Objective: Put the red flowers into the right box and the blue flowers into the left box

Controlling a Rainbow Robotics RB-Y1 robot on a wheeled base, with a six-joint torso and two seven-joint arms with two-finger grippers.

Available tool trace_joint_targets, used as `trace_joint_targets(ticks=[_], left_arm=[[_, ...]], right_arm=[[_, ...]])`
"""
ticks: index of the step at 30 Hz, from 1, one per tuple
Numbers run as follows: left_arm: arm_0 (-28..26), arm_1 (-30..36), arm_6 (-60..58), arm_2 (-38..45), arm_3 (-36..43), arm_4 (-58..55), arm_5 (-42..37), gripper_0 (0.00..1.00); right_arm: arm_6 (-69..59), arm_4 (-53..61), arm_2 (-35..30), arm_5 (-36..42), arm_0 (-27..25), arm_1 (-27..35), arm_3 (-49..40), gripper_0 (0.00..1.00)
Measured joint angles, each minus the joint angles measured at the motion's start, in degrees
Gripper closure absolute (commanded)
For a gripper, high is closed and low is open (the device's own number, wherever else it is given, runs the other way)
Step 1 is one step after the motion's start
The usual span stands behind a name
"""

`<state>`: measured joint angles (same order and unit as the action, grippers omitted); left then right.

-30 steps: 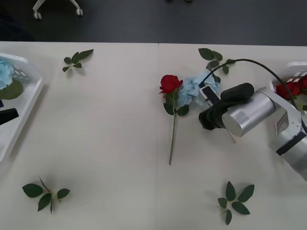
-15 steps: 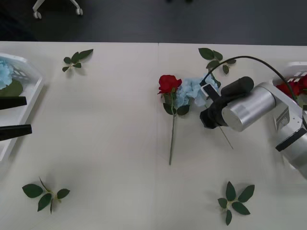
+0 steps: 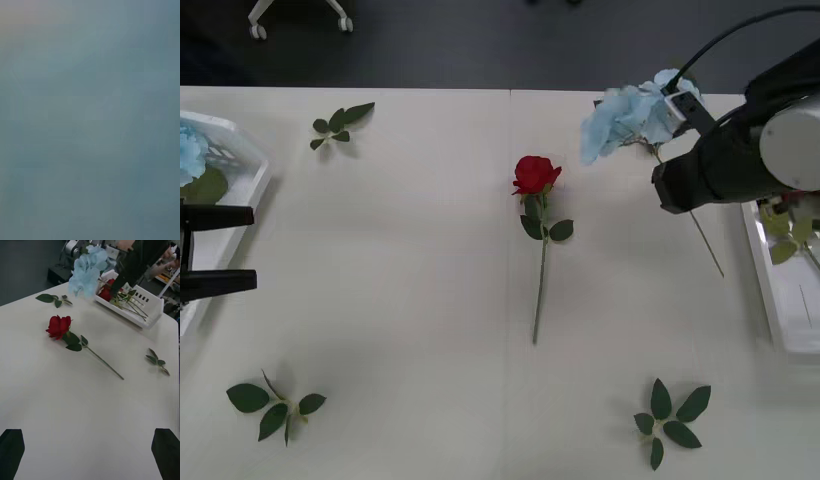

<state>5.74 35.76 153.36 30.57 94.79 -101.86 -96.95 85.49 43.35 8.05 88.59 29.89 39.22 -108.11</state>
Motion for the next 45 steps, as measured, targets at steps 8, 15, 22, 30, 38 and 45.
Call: trace_joint_targets(ticks=[8, 15, 22, 30, 38, 45], left_arm=[[0.0, 0.0, 0.0, -0.1, 0.0, -0.01, -0.04, 0.0], [0.01, -0.01, 0.0, -0.1, 0.0, -0.01, -0.04, 0.0], [0.01, -1.26, 0.0, 0.13, 0.0, -0.01, -0.04, 0.0], [0.01, -1.93, 0.0, 0.34, 0.0, -0.01, -0.04, 0.0], [0.01, -5.28, 0.0, 0.33, 0.0, -0.03, -0.04, 0.0], [0.02, -9.61, 0.0, -0.18, 0.0, -0.91, -0.04, 0.0]], right_arm=[[-0.02, 12.75, -8.93, -8.8, -1.93, 2.25, -7.54, 1.0], [-0.01, 21.17, -9.03, -30.7, -7.94, 2.26, -9.63, 1.0], [-0.01, 29.89, -2.46, -41.23, -8.83, 2.26, -9.66, 1.0], [0.0, 31.23, 6.98, -50.35, -8.83, 2.27, -12.21, 1.0], [0.14, 26.19, 19.62, -62.63, -8.0, 2.28, -13.66, 1.0], [3.21, 21.72, 27.84, -74.01, -4.84, 2.34, -13.66, 1.0]])
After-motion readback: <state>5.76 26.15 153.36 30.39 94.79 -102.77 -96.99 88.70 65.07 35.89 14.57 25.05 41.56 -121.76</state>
